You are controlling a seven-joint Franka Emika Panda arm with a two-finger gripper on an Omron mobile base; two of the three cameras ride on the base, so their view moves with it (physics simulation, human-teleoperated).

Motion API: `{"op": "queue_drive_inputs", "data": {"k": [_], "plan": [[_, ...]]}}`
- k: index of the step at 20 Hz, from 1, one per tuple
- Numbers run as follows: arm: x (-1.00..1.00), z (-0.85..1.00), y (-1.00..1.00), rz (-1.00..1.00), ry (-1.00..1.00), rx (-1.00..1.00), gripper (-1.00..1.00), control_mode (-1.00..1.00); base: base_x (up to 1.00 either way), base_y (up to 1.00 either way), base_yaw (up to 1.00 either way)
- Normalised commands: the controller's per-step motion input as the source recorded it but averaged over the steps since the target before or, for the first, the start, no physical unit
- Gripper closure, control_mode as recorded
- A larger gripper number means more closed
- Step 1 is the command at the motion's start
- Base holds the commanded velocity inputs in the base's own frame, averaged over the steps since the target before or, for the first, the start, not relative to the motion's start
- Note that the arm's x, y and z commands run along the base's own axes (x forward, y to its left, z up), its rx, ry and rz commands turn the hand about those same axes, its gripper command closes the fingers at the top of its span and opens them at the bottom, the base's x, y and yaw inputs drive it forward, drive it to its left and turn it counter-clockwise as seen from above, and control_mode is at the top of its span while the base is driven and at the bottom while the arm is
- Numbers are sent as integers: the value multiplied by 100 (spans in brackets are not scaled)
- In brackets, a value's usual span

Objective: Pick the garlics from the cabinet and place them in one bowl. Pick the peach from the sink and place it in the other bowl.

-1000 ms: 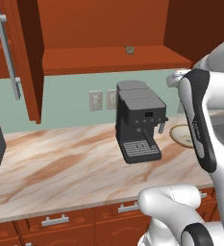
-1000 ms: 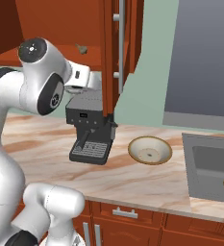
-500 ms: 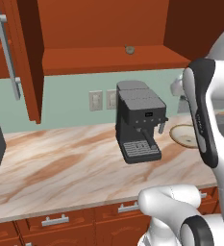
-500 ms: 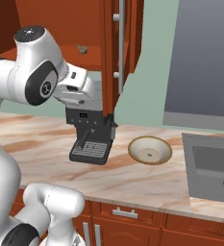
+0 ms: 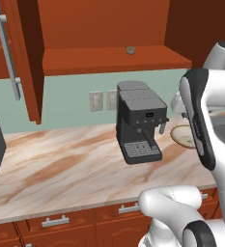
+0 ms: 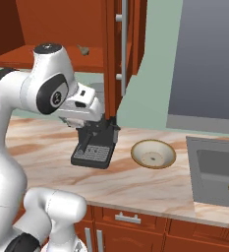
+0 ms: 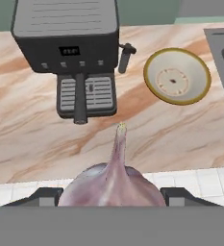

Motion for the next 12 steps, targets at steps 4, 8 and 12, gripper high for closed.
{"op": "queue_drive_inputs", "data": {"k": [4,8,12], "plan": [[0,-59,-20,0,12,0,100,-100,0,0,0],[0,-60,-23,0,12,0,100,-100,0,0,0],[5,-69,-15,0,8,-2,100,-100,0,0,0]]}}
